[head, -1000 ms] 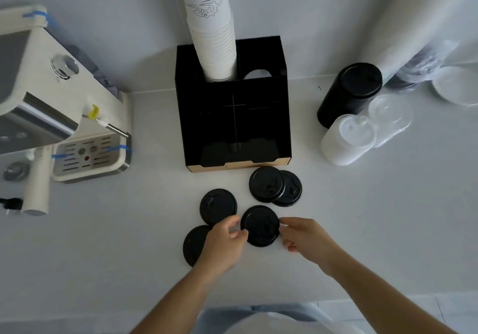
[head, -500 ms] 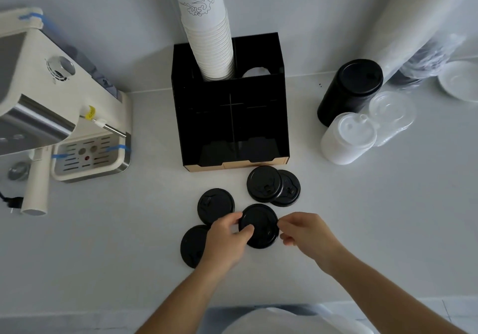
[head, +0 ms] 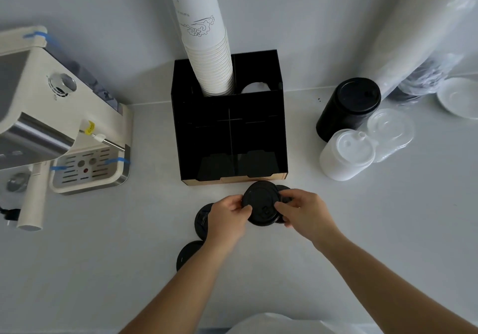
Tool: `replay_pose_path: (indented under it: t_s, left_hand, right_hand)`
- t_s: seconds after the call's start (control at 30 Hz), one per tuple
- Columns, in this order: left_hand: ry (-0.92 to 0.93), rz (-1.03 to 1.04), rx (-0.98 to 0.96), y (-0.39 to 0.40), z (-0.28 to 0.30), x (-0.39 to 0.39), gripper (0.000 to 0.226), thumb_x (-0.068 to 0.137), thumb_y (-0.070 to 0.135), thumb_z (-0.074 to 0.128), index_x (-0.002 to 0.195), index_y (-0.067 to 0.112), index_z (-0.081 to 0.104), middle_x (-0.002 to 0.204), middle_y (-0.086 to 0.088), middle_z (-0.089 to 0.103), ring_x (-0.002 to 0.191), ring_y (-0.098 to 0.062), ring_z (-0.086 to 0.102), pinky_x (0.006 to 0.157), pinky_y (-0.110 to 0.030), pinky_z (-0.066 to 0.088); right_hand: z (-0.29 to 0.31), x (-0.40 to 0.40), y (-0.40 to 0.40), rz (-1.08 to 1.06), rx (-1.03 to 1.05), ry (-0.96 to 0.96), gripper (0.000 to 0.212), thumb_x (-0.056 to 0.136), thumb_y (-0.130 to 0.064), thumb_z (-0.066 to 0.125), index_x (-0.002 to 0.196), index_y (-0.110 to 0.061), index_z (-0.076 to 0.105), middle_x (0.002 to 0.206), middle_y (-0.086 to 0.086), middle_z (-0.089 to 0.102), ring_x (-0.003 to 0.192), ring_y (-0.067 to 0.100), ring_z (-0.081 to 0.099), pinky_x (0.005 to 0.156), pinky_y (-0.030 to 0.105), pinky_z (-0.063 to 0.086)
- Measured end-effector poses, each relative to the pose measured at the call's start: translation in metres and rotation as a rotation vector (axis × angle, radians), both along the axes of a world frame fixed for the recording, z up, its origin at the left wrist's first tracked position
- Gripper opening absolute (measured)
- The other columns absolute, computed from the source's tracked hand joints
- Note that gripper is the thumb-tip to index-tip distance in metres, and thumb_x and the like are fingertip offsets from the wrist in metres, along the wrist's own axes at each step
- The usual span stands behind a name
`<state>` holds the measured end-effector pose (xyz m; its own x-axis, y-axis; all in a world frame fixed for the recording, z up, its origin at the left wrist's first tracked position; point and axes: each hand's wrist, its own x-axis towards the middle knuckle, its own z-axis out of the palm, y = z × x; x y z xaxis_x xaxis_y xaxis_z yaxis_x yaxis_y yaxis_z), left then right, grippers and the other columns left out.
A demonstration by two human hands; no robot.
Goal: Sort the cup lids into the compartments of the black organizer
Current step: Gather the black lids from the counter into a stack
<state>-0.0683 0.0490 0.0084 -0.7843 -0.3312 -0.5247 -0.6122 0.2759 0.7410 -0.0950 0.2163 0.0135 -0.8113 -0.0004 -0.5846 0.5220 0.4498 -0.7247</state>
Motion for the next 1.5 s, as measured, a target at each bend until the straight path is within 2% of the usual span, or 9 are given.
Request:
replay_pose_path:
  t_s: [0.13, 0.47, 0.63, 0.8, 0.93, 1.03, 1.1, 1.3, 1.5]
  left_hand:
    - [0.009, -0.024, -0.033, 0.005, -0.001, -0.013, 0.024, 0.086, 0.01, 0.064, 0.109, 0.012, 0.072, 0.086, 0.011, 0.069, 0.08, -0.003, 0.062, 0.065, -0.01, 0.042]
    - [-0.011, -0.031, -0.046, 0.006, -0.011, -0.025, 0.027, 0.09, 0.011, 0.06, 0.114, 0.014, 0.071, 0.1, 0.003, 0.069, 0.094, -0.011, 0.061, 0.075, -0.017, 0.043]
    - [-0.018, -0.029, -0.017, 0.008, -0.011, -0.027, 0.022, 0.09, 0.007, 0.059, 0.092, 0.025, 0.071, 0.073, 0.017, 0.059, 0.077, -0.009, 0.059, 0.062, -0.012, 0.043]
    - [-0.037, -0.029, 0.009, 0.009, -0.014, -0.024, 0.04, 0.086, 0.004, 0.059, 0.066, 0.038, 0.066, 0.077, 0.007, 0.073, 0.085, -0.022, 0.07, 0.079, -0.046, 0.06]
    - [-0.051, 0.059, 0.105, 0.006, -0.016, -0.022, 0.055, 0.086, -0.001, 0.061, 0.058, 0.047, 0.069, 0.069, 0.01, 0.07, 0.087, -0.025, 0.069, 0.085, -0.051, 0.058]
    - [-0.066, 0.18, 0.239, 0.005, -0.012, -0.019, 0.036, 0.086, -0.003, 0.063, 0.088, 0.03, 0.076, 0.078, 0.005, 0.069, 0.081, -0.015, 0.067, 0.071, -0.034, 0.06]
    - [-0.082, 0.234, 0.309, 0.006, -0.01, -0.018, 0.028, 0.086, -0.003, 0.064, 0.108, 0.014, 0.069, 0.088, 0.002, 0.069, 0.083, -0.012, 0.067, 0.065, -0.024, 0.059]
    - [-0.09, 0.267, 0.375, 0.018, -0.007, -0.02, 0.024, 0.085, 0.002, 0.068, 0.101, 0.02, 0.064, 0.097, -0.001, 0.067, 0.091, -0.018, 0.068, 0.069, -0.025, 0.058]
    - [-0.061, 0.151, 0.27, 0.023, -0.011, -0.02, 0.025, 0.082, 0.011, 0.073, 0.104, 0.02, 0.066, 0.088, 0.004, 0.07, 0.082, -0.007, 0.065, 0.074, -0.024, 0.053]
  right_hand:
    - [0.001, -0.013, 0.0, -0.041, 0.004, -0.036, 0.01, 0.083, -0.015, 0.071, 0.09, -0.02, 0.076, 0.075, 0.002, 0.075, 0.065, 0.02, 0.074, 0.058, 0.022, 0.056]
    - [-0.007, -0.032, -0.004, -0.022, 0.058, -0.08, 0.008, 0.081, -0.014, 0.069, 0.08, -0.02, 0.074, 0.072, 0.011, 0.076, 0.059, 0.022, 0.073, 0.067, 0.032, 0.061]
    - [-0.011, -0.038, -0.004, 0.011, 0.083, -0.143, 0.009, 0.082, -0.013, 0.067, 0.083, -0.014, 0.075, 0.079, 0.017, 0.076, 0.069, 0.029, 0.075, 0.076, 0.039, 0.063]
    - [-0.012, -0.042, -0.005, 0.049, 0.106, -0.176, 0.012, 0.085, -0.011, 0.063, 0.084, -0.011, 0.075, 0.078, 0.016, 0.076, 0.068, 0.027, 0.075, 0.075, 0.037, 0.063]
    - [-0.012, -0.047, -0.003, 0.103, 0.117, -0.2, 0.015, 0.081, -0.009, 0.061, 0.08, -0.01, 0.075, 0.07, 0.013, 0.072, 0.069, 0.031, 0.074, 0.075, 0.037, 0.062]
    - [-0.008, -0.05, 0.003, 0.095, 0.08, -0.222, 0.012, 0.079, -0.006, 0.064, 0.076, -0.009, 0.075, 0.063, 0.009, 0.063, 0.054, 0.026, 0.064, 0.068, 0.032, 0.057]
    - [-0.002, -0.052, 0.009, 0.068, 0.045, -0.227, 0.01, 0.08, -0.008, 0.069, 0.084, -0.013, 0.077, 0.071, 0.009, 0.066, 0.058, 0.023, 0.066, 0.07, 0.031, 0.061]
    - [0.008, -0.059, 0.026, 0.144, -0.042, -0.32, 0.027, 0.08, -0.012, 0.076, 0.104, -0.022, 0.067, 0.096, 0.014, 0.073, 0.075, 0.024, 0.072, 0.064, 0.031, 0.062]
    - [0.0, -0.058, 0.034, 0.134, -0.048, -0.284, 0.03, 0.079, -0.005, 0.073, 0.105, -0.021, 0.068, 0.097, 0.019, 0.073, 0.074, 0.031, 0.075, 0.08, 0.041, 0.063]
